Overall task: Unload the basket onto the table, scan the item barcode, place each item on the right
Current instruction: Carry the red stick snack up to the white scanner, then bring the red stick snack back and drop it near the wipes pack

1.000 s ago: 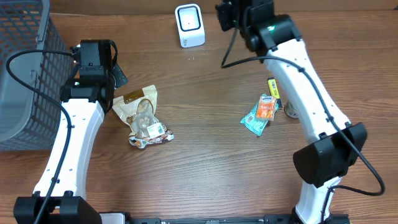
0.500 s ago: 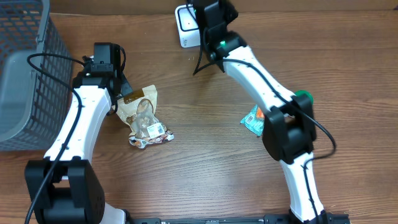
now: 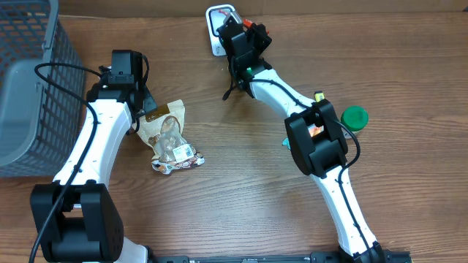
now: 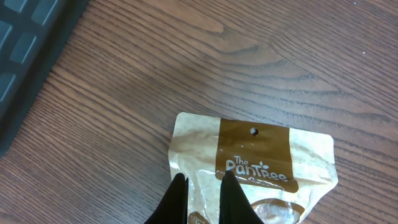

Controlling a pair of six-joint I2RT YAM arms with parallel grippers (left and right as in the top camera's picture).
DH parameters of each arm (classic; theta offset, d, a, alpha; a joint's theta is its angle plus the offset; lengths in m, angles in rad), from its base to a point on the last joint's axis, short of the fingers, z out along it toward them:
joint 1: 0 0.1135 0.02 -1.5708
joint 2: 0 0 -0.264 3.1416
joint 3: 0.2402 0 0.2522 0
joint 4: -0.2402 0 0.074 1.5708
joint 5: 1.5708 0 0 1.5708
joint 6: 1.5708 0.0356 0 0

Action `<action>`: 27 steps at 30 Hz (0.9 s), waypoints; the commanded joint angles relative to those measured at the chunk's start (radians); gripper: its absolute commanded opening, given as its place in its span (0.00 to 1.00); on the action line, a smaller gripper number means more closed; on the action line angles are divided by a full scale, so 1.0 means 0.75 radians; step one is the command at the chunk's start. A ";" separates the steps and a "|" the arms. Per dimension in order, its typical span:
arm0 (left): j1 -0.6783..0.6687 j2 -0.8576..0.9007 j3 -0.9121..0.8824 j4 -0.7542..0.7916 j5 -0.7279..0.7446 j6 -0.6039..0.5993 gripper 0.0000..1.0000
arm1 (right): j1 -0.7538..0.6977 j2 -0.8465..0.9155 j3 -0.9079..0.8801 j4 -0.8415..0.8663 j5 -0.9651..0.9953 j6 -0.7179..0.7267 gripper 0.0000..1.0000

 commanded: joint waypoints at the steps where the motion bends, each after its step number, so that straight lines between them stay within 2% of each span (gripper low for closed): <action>1: 0.002 0.008 0.009 0.001 0.006 0.010 0.05 | 0.008 -0.002 0.009 0.020 0.040 -0.026 0.04; 27: 0.001 0.061 0.009 0.035 0.067 0.010 0.05 | 0.016 0.026 0.008 -0.097 -0.106 -0.062 0.04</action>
